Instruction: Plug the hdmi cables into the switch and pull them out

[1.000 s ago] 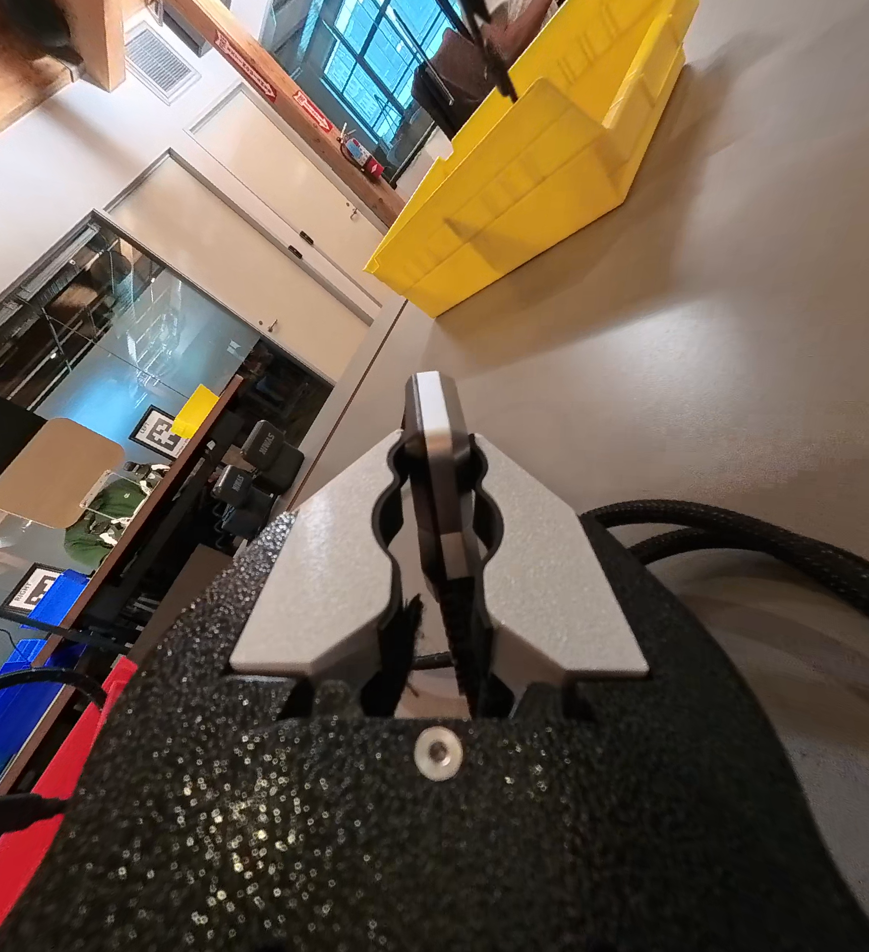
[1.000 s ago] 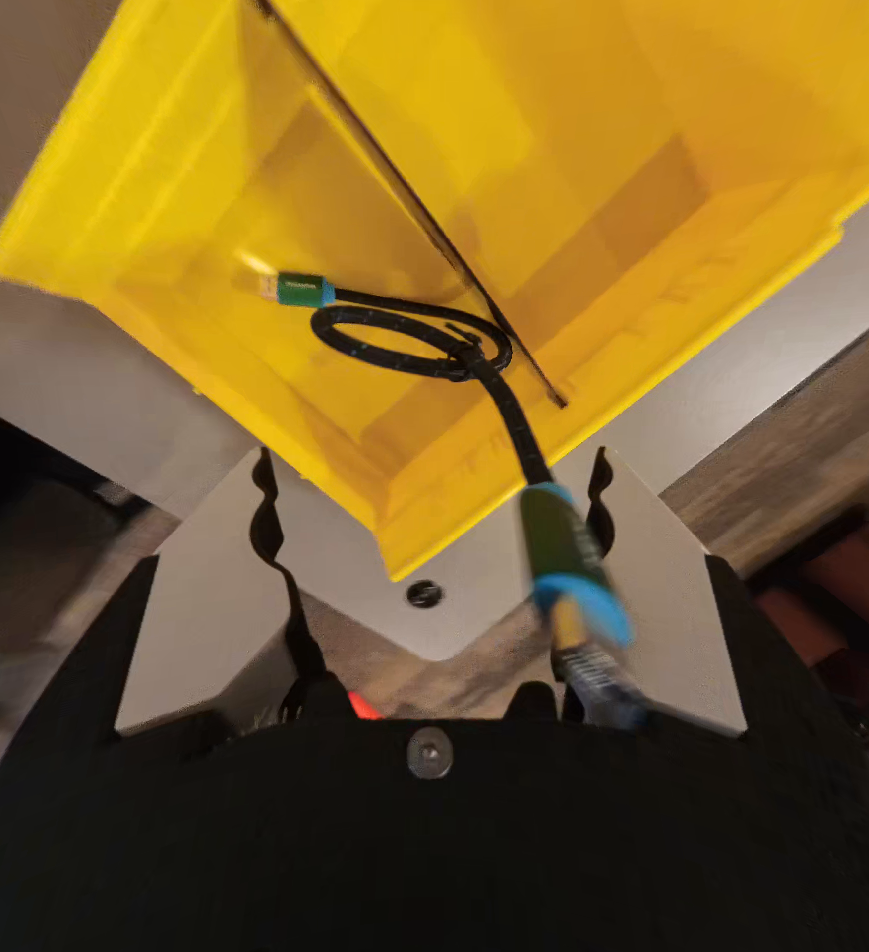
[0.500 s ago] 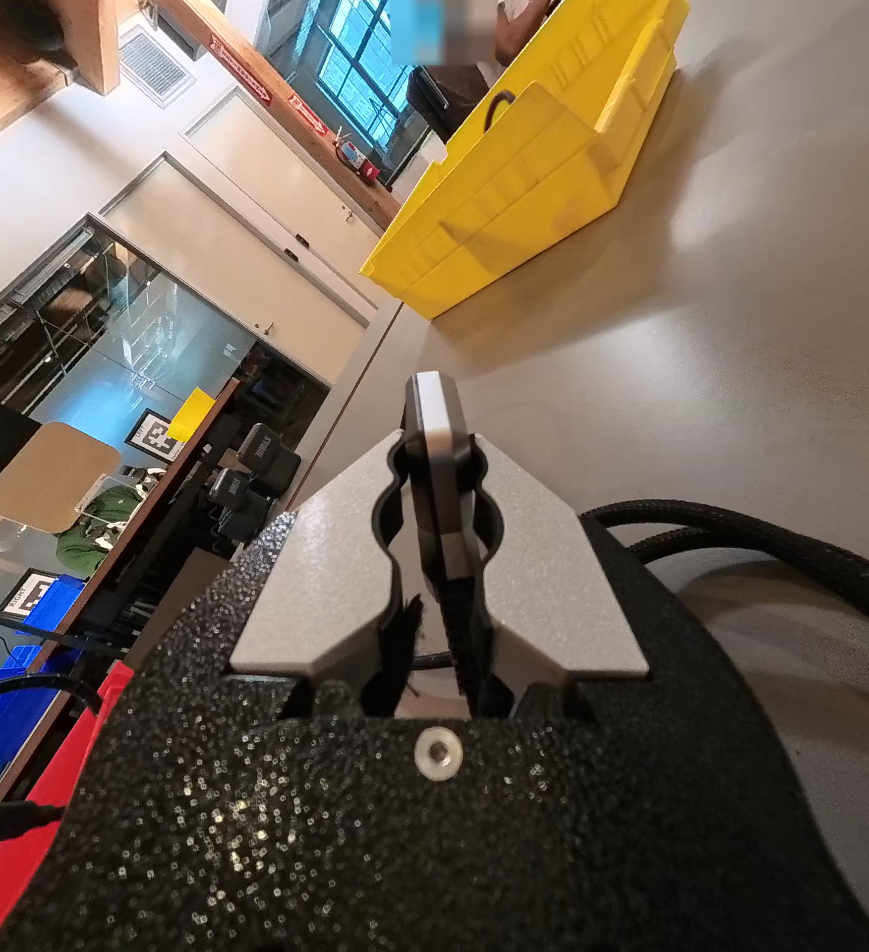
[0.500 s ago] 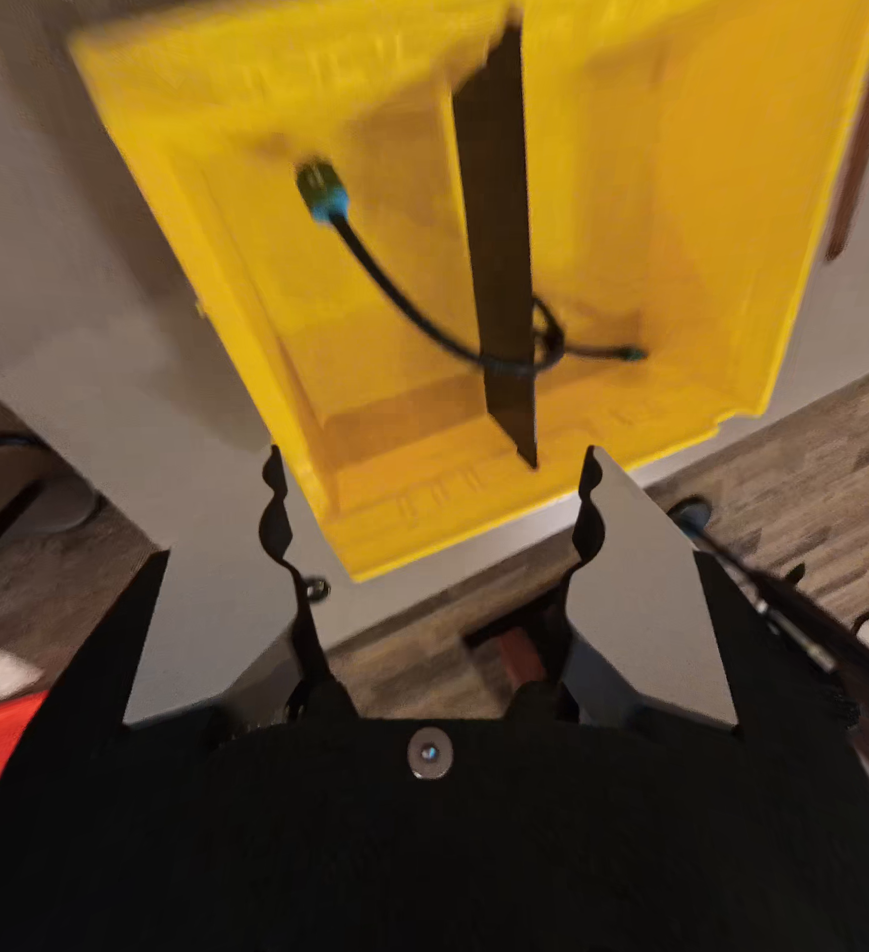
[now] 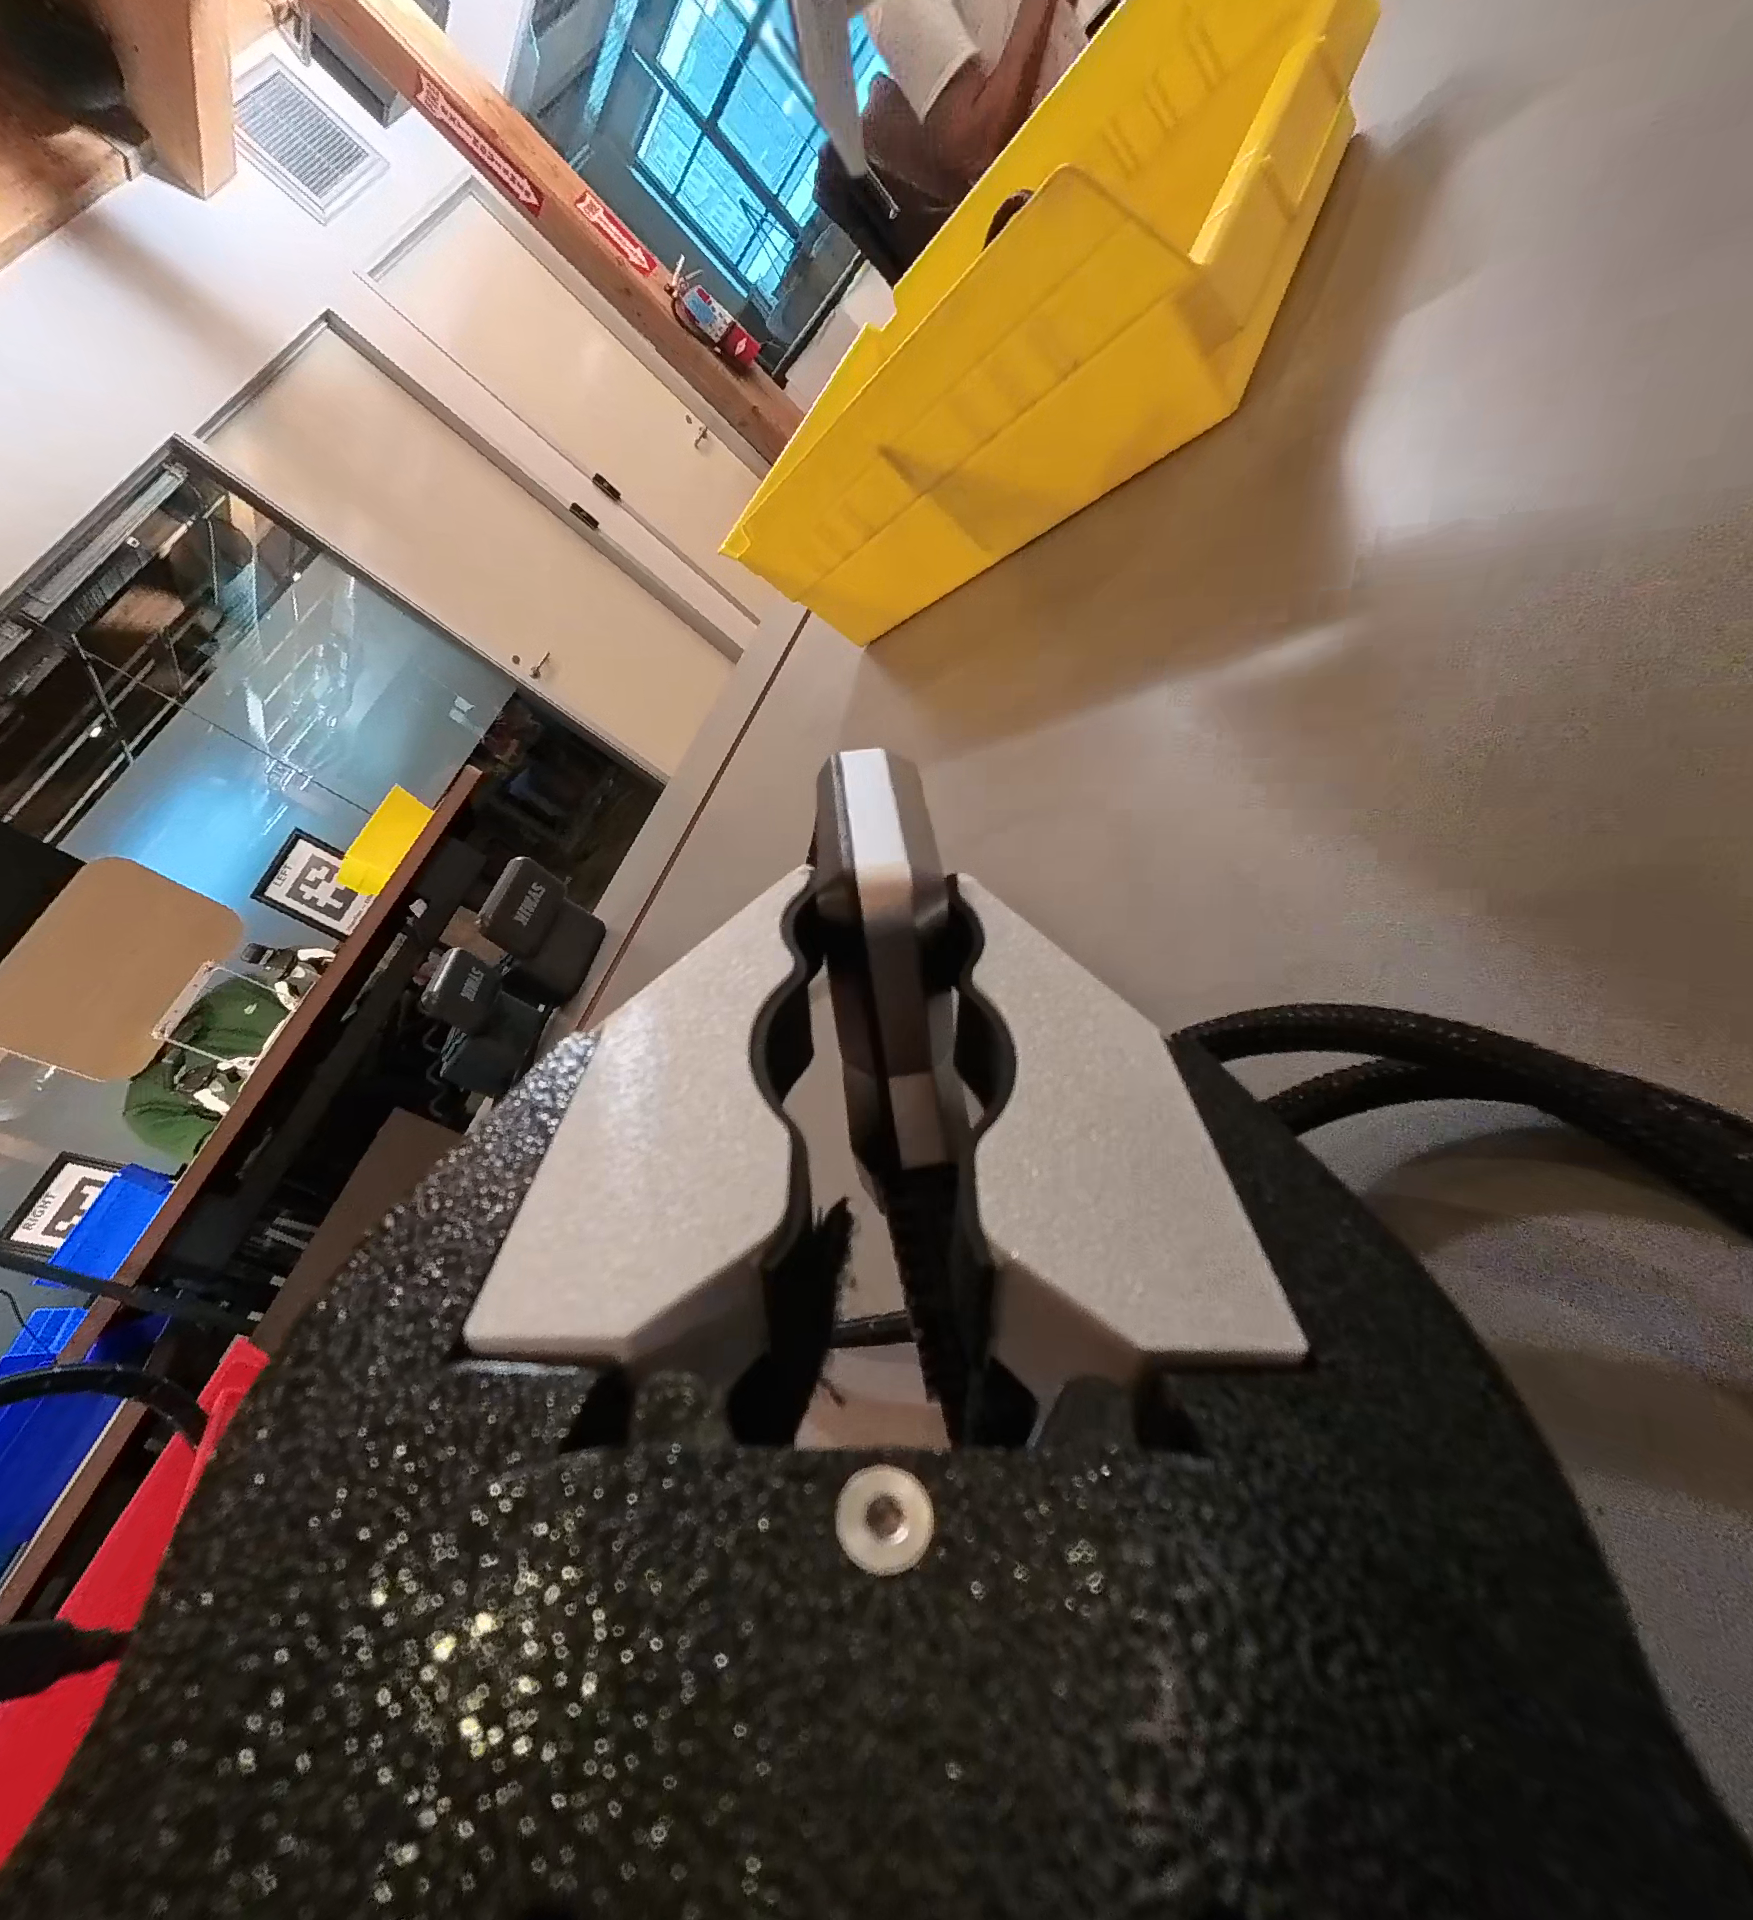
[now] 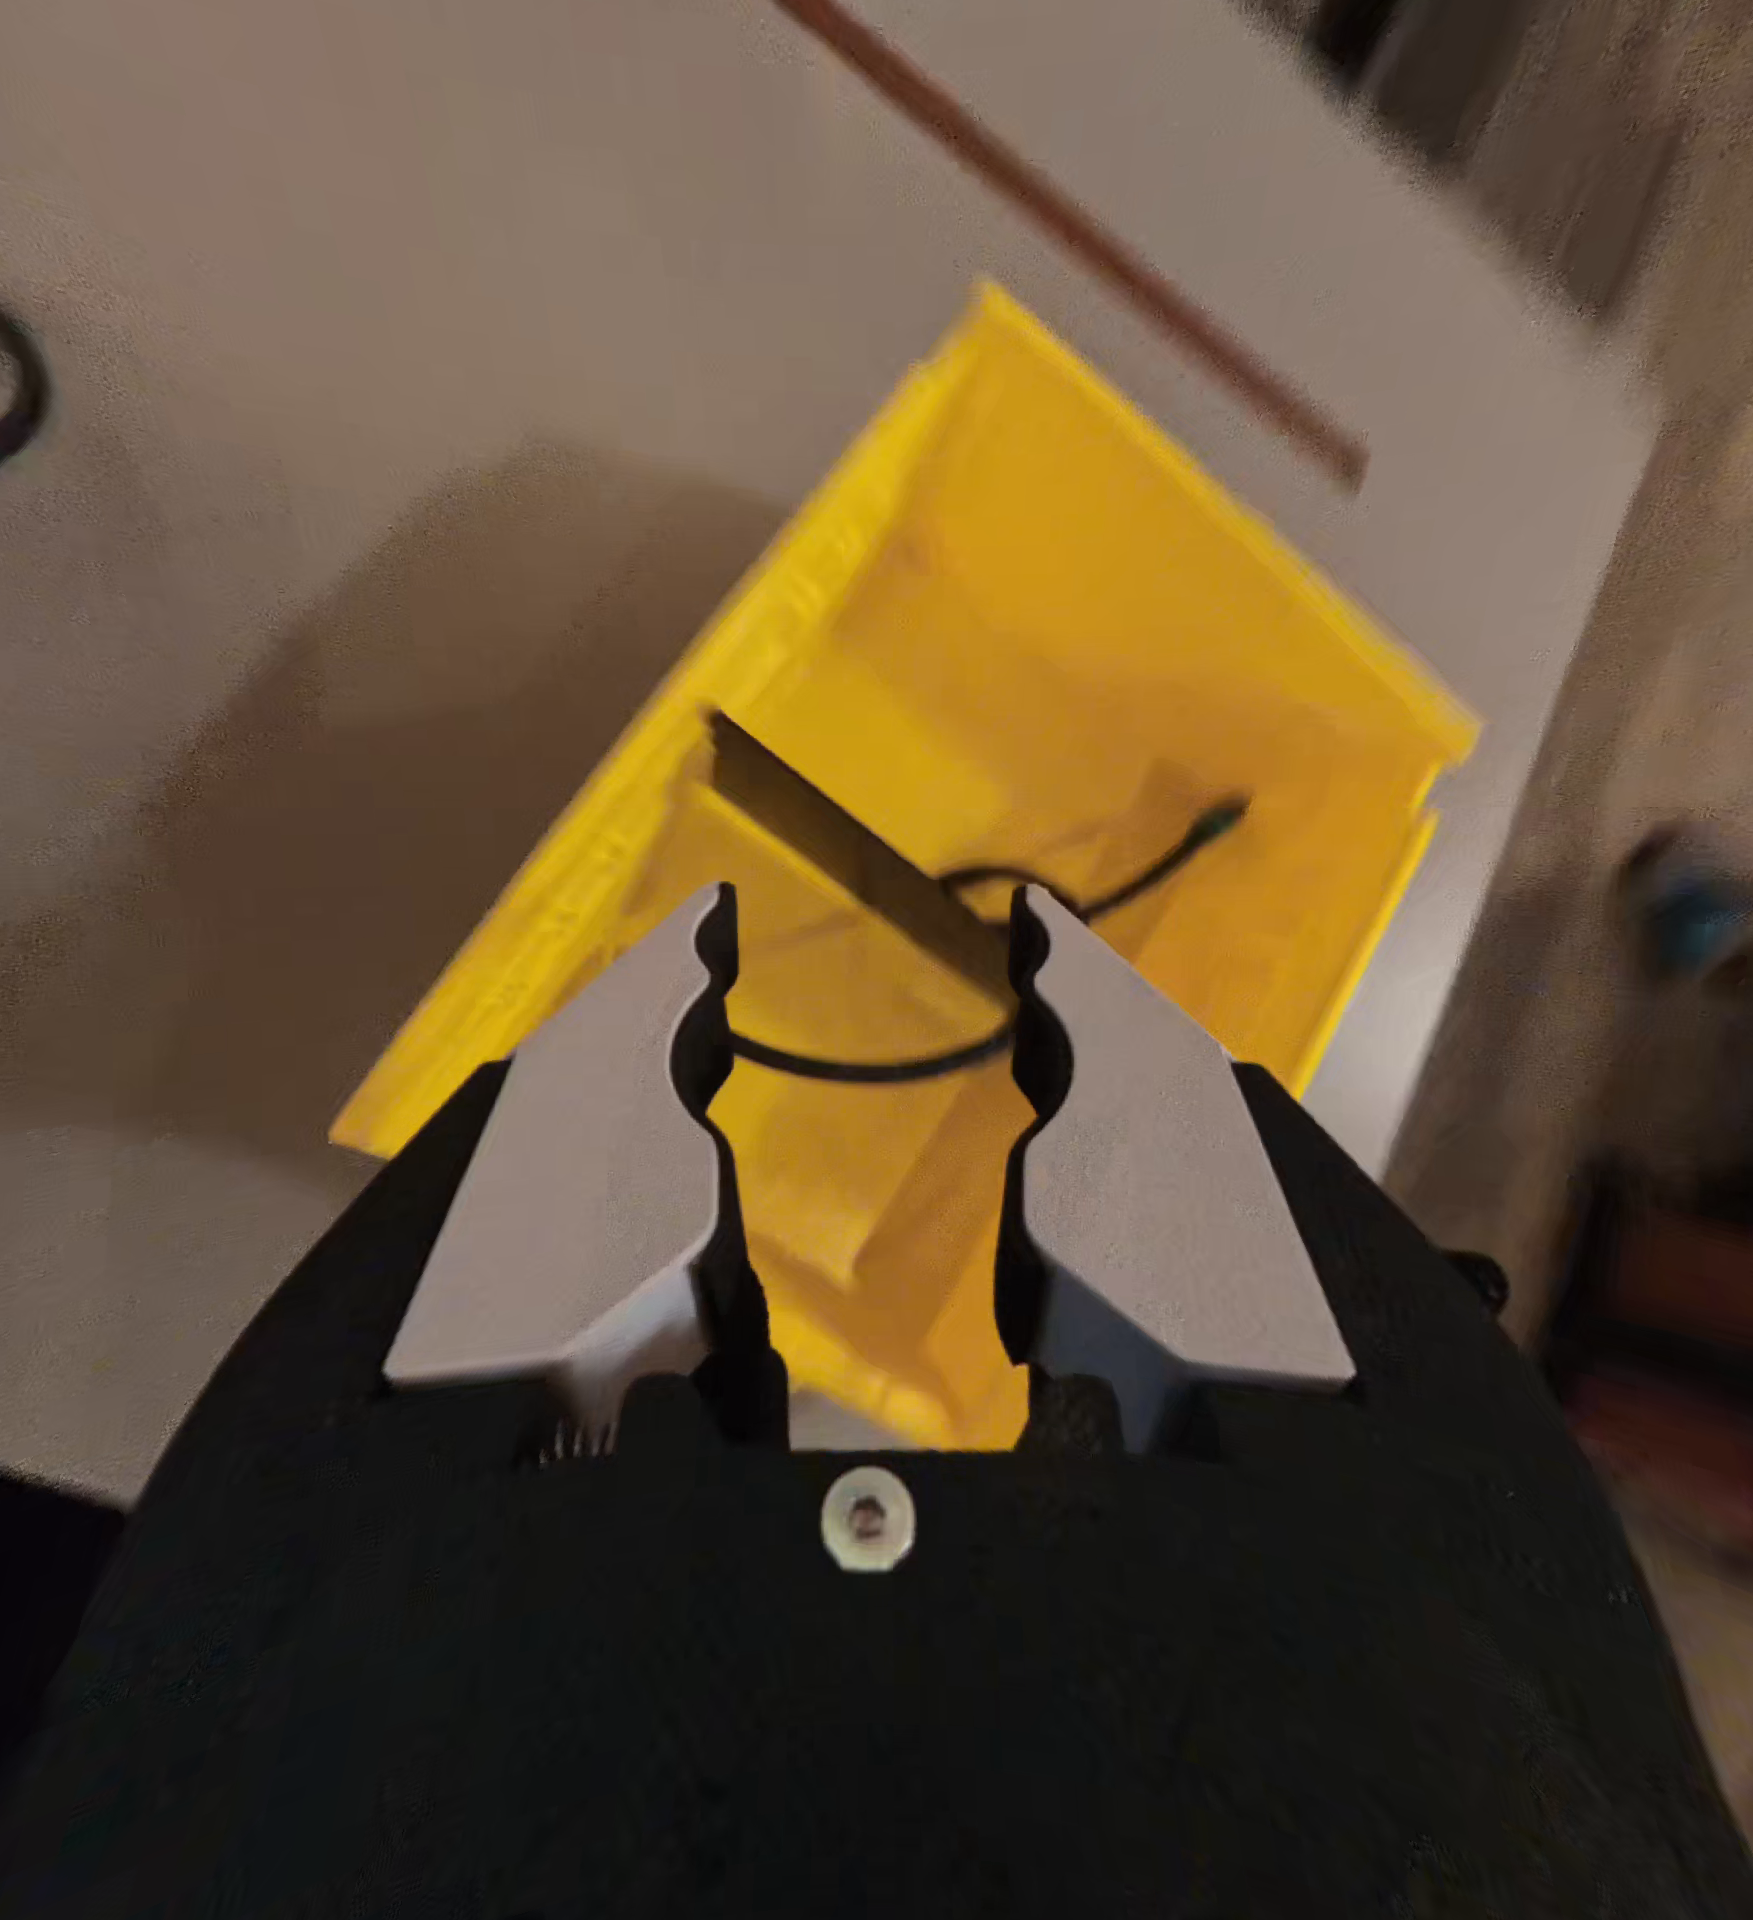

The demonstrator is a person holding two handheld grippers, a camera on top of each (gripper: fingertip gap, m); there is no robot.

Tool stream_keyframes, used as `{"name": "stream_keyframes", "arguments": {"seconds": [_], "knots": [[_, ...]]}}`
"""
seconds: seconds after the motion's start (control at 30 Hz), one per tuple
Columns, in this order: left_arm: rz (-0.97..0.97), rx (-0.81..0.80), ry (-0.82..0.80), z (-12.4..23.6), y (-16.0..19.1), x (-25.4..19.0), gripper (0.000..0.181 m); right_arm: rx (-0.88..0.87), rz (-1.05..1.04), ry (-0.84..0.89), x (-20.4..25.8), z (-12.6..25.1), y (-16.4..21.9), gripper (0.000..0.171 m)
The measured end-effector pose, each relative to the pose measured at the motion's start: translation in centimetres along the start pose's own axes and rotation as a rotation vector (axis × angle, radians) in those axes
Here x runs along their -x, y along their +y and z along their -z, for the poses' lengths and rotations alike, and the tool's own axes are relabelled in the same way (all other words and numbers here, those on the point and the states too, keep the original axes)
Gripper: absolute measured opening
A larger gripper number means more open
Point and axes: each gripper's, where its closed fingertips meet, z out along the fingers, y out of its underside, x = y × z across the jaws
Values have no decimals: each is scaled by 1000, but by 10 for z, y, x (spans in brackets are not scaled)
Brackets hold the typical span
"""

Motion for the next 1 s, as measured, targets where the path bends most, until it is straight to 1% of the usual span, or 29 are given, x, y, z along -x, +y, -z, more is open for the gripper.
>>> {"name": "stream_keyframes", "arguments": {"seconds": [0.03,0.1,0.17,0.23,0.27,0.3,0.33,0.37,0.43,0.5,0.63,0.7,0.77,0.83,0.9,1.0], "knots": [[1,-1,2,0,0,0,20,76,-124,-28,-14,-6,15,51],[1,-3,6,0,0,-1,20,230,-249,-65,-31,-18,45,51],[-1,-4,8,0,-1,-1,20,304,-316,-123,-32,-30,63,51],[-1,-5,9,0,-1,-1,20,333,-354,-164,-32,-41,72,51],[-2,-5,9,0,-1,-1,20,317,-376,-191,-30,-46,72,48],[-1,-5,9,0,-1,-1,20,291,-397,-215,-29,-49,69,40],[-1,-5,9,0,-1,-1,20,269,-395,-215,-32,-51,69,20],[-1,-5,9,0,-1,-1,20,250,-365,-203,-34,-51,69,13],[-3,-5,9,0,-1,-1,20,220,-285,-169,-37,-46,70,11],[-3,-5,10,0,-1,-2,20,169,-159,-119,-39,-36,68,8],[-2,-5,11,0,-1,-2,20,64,79,-34,-36,-9,66,6],[-2,-5,12,0,-1,-2,20,-18,216,-15,-32,4,61,4],[-2,-4,12,0,-1,-2,20,-61,360,-9,-27,14,62,4],[-3,-4,11,0,0,-2,20,-62,425,-27,-22,21,67,4],[-2,-4,12,0,0,-2,20,-47,444,-69,-17,25,73,4],[-2,-4,12,0,0,-2,20,35,438,-153,-8,22,91,4]]}}
